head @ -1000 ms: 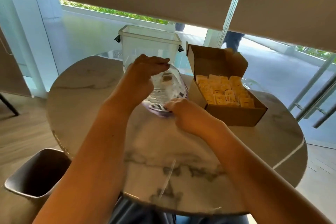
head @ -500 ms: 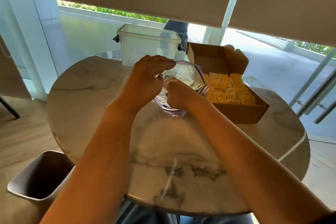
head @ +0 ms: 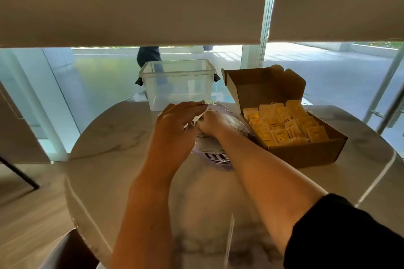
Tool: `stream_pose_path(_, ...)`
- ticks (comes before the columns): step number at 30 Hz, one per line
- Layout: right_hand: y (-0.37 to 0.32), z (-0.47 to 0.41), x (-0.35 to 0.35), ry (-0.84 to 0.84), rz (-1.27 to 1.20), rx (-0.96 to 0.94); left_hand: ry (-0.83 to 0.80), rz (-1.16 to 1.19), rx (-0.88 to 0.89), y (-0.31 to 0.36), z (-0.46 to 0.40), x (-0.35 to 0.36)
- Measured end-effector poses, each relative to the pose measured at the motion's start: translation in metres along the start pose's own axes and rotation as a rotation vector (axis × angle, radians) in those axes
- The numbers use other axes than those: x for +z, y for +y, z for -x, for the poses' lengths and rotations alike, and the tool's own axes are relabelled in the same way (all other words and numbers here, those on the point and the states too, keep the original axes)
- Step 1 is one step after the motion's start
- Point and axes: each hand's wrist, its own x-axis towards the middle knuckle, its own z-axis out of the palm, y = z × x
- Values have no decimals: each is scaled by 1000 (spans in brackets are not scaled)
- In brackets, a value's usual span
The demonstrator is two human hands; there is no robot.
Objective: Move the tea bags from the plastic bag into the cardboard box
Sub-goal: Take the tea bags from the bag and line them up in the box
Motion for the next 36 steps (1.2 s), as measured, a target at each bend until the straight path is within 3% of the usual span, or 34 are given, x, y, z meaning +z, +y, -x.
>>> stream_pose_path(4, -5, 9, -2, -9, 92, -43, 0, -26, 9, 2, 1, -1)
stream_pose_path(10, -10, 59, -21, -258, 165, -197, -40, -31, -18, 6, 1, 1)
stream_pose_path(14, -3, 97, -33, -258, 115, -291, -94, -40, -27, 6, 2, 5)
stream_pose_path(28, 17, 139, -60, 133, -532, -282, -411, -25, -184, 3, 11, 20)
stream_pose_path(32, 17, 138, -67, 203, -832, -308, -327, -47, -102, 1, 12, 22)
stream_pose_path(36, 19, 140, -74, 162, -1029, -302, -246, -37, -66, 1, 9, 24)
